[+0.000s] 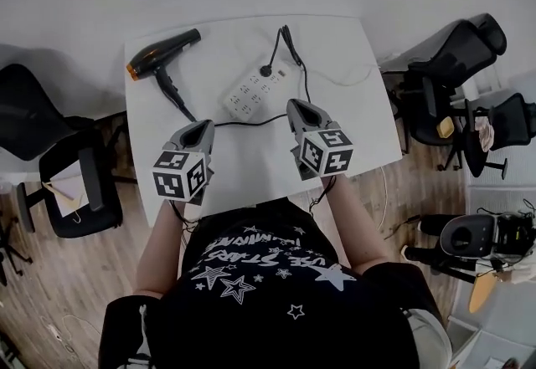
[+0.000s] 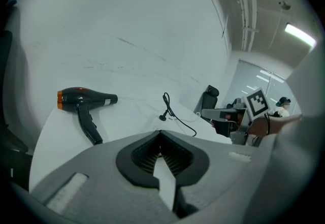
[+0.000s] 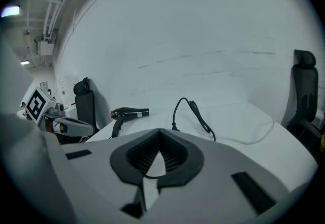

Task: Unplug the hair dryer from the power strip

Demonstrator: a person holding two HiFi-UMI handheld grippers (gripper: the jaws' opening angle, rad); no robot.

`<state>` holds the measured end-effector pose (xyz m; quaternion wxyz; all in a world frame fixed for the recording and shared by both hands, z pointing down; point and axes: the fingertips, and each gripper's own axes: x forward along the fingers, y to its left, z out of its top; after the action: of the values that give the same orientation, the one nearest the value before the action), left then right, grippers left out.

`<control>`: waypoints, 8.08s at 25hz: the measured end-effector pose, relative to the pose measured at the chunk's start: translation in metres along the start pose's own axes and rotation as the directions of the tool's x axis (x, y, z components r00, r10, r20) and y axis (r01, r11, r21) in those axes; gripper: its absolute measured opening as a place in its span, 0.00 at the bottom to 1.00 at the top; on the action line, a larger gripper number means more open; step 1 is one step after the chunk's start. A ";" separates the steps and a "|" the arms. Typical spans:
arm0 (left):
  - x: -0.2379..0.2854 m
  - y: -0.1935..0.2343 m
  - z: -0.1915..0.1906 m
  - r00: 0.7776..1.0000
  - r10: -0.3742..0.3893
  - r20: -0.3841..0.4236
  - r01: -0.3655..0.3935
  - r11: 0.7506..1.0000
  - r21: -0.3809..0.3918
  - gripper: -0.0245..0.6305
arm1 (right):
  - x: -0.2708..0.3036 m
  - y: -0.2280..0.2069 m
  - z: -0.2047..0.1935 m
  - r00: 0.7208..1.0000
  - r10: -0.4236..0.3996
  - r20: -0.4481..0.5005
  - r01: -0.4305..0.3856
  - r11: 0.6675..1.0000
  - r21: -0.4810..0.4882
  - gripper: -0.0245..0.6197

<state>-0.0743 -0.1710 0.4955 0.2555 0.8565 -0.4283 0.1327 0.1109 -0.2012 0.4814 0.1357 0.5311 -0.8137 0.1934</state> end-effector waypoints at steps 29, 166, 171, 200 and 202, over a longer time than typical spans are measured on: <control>0.137 0.009 -0.013 0.962 0.202 -0.184 -0.201 0.979 0.026 0.05 | 0.092 -0.059 0.000 0.952 0.256 -0.170 -0.268 0.962 -0.050 0.06; 0.162 0.006 -0.039 0.794 0.420 -0.439 -0.197 0.862 0.468 0.05 | 0.152 -0.044 -0.010 0.957 0.121 -0.262 -0.223 0.886 -0.406 0.11; 0.161 0.007 -0.041 0.799 0.412 -0.438 -0.205 0.872 0.445 0.05 | 0.151 -0.044 -0.012 0.950 0.136 -0.281 -0.245 0.884 -0.399 0.11; 0.164 0.007 -0.034 0.796 0.421 -0.434 -0.216 0.869 0.445 0.05 | 0.149 -0.052 -0.004 0.946 0.191 -0.261 -0.276 0.898 -0.343 0.11; 0.164 0.007 -0.035 0.795 0.424 -0.434 -0.215 0.866 0.452 0.05 | 0.147 -0.057 0.013 0.960 0.198 -0.200 -0.251 0.924 -0.290 0.11</control>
<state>0.0178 -0.2640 0.5998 0.1640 0.7341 -0.4501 0.4812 0.1042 -0.3468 0.5420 0.2625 0.3878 -0.8753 0.1203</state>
